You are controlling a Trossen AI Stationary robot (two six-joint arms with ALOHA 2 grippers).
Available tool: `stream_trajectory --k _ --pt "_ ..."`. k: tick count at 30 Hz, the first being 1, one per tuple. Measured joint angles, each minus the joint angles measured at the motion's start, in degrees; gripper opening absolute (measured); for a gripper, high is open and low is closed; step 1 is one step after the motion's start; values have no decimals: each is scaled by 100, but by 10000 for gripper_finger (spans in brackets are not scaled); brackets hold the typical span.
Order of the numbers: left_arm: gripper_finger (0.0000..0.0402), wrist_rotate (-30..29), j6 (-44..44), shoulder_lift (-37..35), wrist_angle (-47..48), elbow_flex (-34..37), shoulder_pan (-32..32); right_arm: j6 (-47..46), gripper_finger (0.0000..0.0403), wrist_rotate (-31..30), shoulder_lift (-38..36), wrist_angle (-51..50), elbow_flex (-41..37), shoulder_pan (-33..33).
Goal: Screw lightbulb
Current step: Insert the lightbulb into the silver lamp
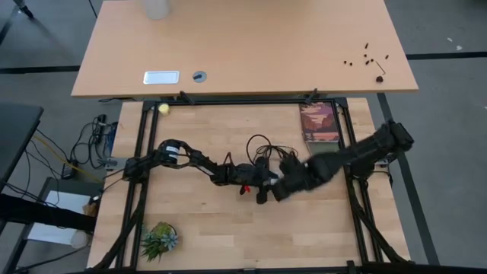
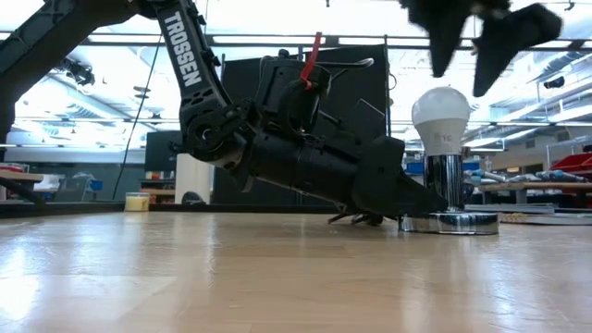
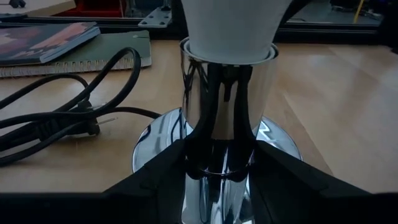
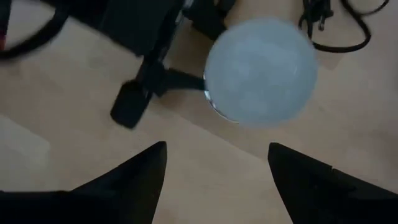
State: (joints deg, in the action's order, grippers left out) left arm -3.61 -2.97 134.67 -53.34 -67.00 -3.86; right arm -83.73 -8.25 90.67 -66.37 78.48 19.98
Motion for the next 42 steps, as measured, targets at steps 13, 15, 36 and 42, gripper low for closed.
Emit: stream_trajectory --k 13,15,36,42 --pt "194 -84 150 2 -75 4 -7 -1825 277 -4205 9 258 -1716 2807" --pt "194 -94 152 2 -103 9 -7 -1927 275 -4508 9 586 -2210 3019" --pt "194 603 379 -11 133 -2 0 1078 266 -5834 14 4603 -4443 2603" --pt "194 629 399 -8 131 -2 -2 2551 259 -5802 14 5859 -4443 2381"
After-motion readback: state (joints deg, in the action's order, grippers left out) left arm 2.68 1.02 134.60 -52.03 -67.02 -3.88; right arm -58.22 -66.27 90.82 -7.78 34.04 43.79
